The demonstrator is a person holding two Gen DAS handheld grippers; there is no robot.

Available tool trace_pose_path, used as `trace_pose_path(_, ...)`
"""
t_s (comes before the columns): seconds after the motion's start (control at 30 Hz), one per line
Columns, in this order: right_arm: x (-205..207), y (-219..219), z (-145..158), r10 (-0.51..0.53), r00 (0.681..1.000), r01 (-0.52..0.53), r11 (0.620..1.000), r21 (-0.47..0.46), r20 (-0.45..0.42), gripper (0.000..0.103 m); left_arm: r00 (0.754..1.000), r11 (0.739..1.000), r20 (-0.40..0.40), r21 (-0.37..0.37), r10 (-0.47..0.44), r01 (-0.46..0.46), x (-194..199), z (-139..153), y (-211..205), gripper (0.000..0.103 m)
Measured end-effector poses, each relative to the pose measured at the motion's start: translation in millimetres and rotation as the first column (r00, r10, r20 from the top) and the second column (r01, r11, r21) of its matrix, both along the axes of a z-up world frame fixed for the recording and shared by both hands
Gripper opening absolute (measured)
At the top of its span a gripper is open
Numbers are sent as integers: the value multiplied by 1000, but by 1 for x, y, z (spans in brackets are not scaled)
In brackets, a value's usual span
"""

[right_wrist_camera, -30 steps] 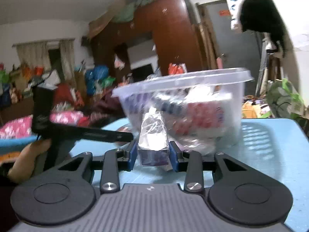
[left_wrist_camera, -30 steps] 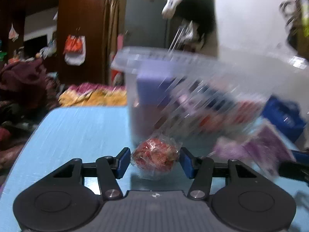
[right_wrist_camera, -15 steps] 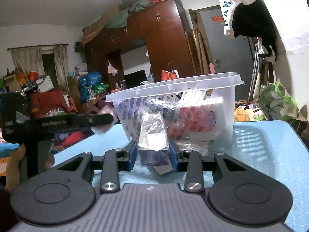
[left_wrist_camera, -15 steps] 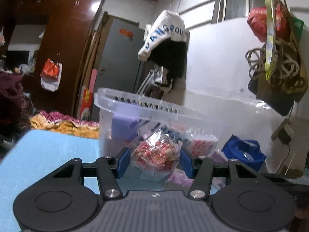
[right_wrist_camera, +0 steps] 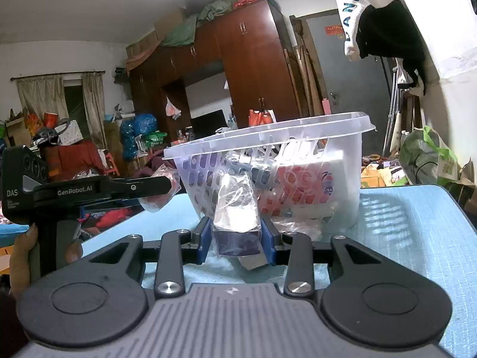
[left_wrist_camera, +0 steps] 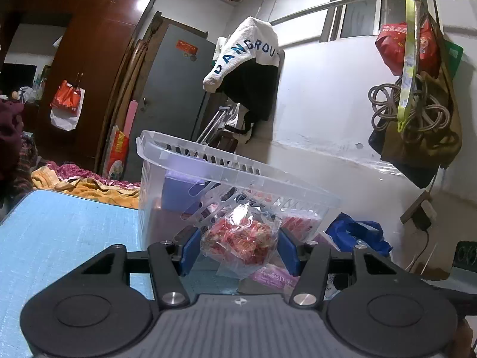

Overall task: Organize objects
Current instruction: 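Carry the red ball and silver box over the basket and release them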

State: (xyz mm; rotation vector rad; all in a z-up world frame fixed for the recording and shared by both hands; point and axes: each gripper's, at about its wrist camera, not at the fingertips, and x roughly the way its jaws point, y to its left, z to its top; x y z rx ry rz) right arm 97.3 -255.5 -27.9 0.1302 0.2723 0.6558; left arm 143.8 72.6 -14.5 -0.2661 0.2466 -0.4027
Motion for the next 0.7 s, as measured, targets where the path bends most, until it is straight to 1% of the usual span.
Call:
trace_pose_path(0.33,-1,-2,1,-5,1000,5,1000,15,13,39,1000,1000,3,-3,-3,3,-1,0,1,60)
trace_pose_path(0.53,-2,-8,2,-19,999,17,998,58,33,39,1000,1000,9,-15,2,-1,-2,0,4,60)
trace_pose_path(0.7,-5,-10,1,-20,998,15,997,78,61,39,1000,1000,17,-18,4,-4,-4,0,4,60)
